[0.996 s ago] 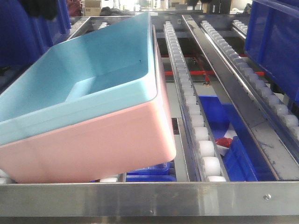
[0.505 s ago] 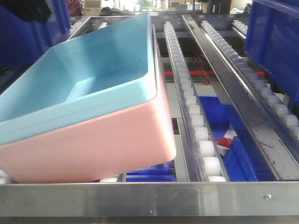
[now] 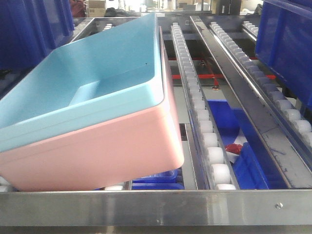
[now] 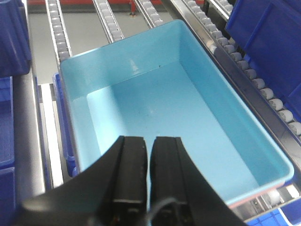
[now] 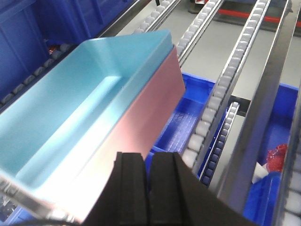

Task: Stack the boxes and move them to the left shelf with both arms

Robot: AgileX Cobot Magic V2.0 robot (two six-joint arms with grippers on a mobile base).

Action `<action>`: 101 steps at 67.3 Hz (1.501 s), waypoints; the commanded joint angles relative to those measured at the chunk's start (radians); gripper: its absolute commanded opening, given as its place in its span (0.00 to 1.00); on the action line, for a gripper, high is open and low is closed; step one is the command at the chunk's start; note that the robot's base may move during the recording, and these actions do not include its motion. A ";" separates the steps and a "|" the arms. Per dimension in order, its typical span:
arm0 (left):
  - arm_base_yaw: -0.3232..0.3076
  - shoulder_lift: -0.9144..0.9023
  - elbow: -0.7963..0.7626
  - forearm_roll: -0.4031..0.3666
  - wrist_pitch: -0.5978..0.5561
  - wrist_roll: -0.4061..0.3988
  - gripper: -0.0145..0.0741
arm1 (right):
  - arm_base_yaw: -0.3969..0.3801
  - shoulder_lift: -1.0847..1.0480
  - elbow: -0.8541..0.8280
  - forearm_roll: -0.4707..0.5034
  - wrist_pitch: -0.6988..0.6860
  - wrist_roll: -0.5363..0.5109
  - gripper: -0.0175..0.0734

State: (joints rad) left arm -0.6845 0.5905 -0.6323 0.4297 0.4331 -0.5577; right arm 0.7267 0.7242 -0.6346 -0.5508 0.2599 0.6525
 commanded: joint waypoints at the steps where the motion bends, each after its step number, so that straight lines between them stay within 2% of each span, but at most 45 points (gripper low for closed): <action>1: -0.005 -0.047 0.014 0.014 -0.078 0.000 0.17 | 0.002 -0.082 0.040 -0.034 -0.077 -0.004 0.25; 18: -0.005 -0.083 0.094 0.014 -0.079 0.000 0.17 | 0.002 -0.253 0.198 -0.034 -0.078 -0.004 0.25; 30: -0.005 -0.083 0.094 0.014 -0.044 0.000 0.17 | 0.002 -0.256 0.198 -0.041 -0.074 -0.004 0.25; 67: -0.005 -0.083 0.094 0.014 -0.044 0.000 0.17 | 0.002 -0.256 0.198 -0.041 -0.069 -0.004 0.25; 69: -0.005 -0.083 0.094 0.000 -0.044 0.000 0.17 | 0.002 -0.256 0.198 -0.041 -0.069 -0.004 0.25; 75: -0.005 -0.085 0.094 -0.124 -0.036 0.006 0.17 | 0.002 -0.256 0.198 -0.041 -0.068 -0.004 0.25; 78: -0.005 -0.085 0.097 -0.157 -0.037 0.051 0.17 | 0.002 -0.256 0.198 -0.041 -0.068 -0.004 0.25; 83: -0.005 -0.093 0.119 -0.248 -0.077 0.185 0.17 | 0.002 -0.256 0.198 -0.041 -0.068 -0.004 0.25; 90: -0.005 -0.128 0.168 -0.350 -0.137 0.319 0.17 | 0.002 -0.256 0.198 -0.041 -0.068 -0.004 0.25; 96: -0.005 -0.194 0.240 -0.414 -0.193 0.412 0.17 | 0.002 -0.256 0.198 -0.041 -0.068 -0.004 0.25; 101: 0.005 -0.279 0.316 -0.437 -0.246 0.446 0.17 | 0.002 -0.256 0.198 -0.041 -0.068 -0.004 0.25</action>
State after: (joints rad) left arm -0.6845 0.3626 -0.3357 0.0282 0.3169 -0.1594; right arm 0.7267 0.4681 -0.4068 -0.5641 0.2602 0.6525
